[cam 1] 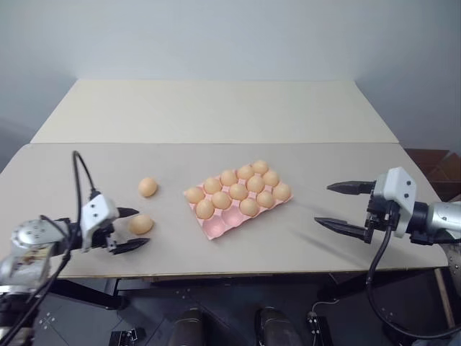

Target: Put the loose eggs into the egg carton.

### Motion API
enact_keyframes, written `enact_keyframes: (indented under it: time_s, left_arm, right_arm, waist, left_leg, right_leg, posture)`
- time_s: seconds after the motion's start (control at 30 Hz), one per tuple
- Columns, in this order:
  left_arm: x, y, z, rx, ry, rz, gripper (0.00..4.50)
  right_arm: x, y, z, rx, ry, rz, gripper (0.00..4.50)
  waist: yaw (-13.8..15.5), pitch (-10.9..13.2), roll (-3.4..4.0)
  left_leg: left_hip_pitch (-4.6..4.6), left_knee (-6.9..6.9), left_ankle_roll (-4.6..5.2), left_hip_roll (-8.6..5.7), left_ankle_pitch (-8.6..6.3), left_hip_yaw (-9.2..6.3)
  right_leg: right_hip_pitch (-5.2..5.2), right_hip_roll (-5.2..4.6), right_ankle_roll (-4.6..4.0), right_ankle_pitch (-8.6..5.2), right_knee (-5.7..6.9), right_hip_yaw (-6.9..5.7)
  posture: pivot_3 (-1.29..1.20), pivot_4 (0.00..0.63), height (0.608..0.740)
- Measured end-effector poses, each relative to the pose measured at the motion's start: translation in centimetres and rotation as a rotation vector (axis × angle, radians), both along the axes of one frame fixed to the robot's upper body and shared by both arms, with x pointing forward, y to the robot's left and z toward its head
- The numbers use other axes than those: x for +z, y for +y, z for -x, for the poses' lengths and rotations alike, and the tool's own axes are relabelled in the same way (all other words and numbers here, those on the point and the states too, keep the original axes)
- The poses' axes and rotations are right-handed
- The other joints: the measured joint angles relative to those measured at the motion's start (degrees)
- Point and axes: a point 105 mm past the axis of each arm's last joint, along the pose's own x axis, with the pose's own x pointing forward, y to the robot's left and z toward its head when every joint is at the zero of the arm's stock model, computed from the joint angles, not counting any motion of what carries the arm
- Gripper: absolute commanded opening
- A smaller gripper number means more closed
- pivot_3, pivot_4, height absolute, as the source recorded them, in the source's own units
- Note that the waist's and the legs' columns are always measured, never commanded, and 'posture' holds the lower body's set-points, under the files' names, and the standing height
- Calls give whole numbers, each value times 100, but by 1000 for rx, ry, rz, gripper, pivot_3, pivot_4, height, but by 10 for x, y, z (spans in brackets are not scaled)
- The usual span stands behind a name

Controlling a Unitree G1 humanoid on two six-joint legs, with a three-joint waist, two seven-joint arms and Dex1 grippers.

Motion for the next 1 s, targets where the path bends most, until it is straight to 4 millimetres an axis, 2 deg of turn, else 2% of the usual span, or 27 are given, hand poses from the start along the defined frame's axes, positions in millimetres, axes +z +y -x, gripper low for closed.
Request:
enact_keyframes:
  time_s: [0.27,0.37,0.43,0.63,0.7,0.83,0.93,1.0]
  left_arm:
    - [-1,-4,-8,-24,-17,-15,2019]
    - [2,-5,-7,-36,-1,-12,2019]
    - [11,-11,-5,-80,2,1,2019]
    - [74,-64,-13,-266,-132,113,2019]
    - [84,-87,-18,-315,-154,170,2019]
    - [79,-146,-22,-427,-129,279,2019]
    - [71,-176,-23,-480,-112,280,2019]
    - [68,-187,-26,-497,-118,262,2019]
  right_arm:
    - [-1,3,5,3,11,-5,4500]
    - [1,3,5,0,8,-15,4500]
    - [3,3,5,-3,-1,-17,4500]
    - [5,6,7,-9,-21,-12,4500]
    - [5,6,6,-16,-22,-14,4500]
    - [5,8,6,-30,-36,-21,4500]
    - [6,9,5,-37,-47,-21,4500]
    - [7,10,5,-44,-56,-21,4500]
  waist:
    - [-16,-2,1]
    - [-13,-2,1]
    - [-13,-1,0]
    - [30,-1,0]
    - [24,-2,1]
    - [10,-2,0]
    - [-17,-2,-1]
    - [-37,-2,-1]
  left_leg:
    - [13,1,0,6,0,0]
    - [7,1,0,5,0,1]
    - [0,2,0,4,0,0]
    - [-6,32,1,-1,0,-8]
    - [-3,35,2,-6,-1,-7]
    - [-10,40,4,-7,-1,-10]
    - [-11,39,7,-7,-3,-12]
    - [-11,38,7,-7,-3,-14]
  right_leg:
    - [5,3,1,1,7,2]
    - [1,2,1,0,5,2]
    - [-2,1,2,0,3,1]
    - [12,-1,12,5,4,-5]
    - [17,-2,16,7,4,-1]
    - [14,3,19,9,3,0]
    - [10,7,19,9,2,7]
    - [9,9,19,9,2,7]
  posture:
    - [0,150,740]
    - [0,150,740]
    - [0,150,740]
    - [0,150,740]
    - [0,150,740]
    - [0,150,740]
    - [0,150,740]
    - [0,150,740]
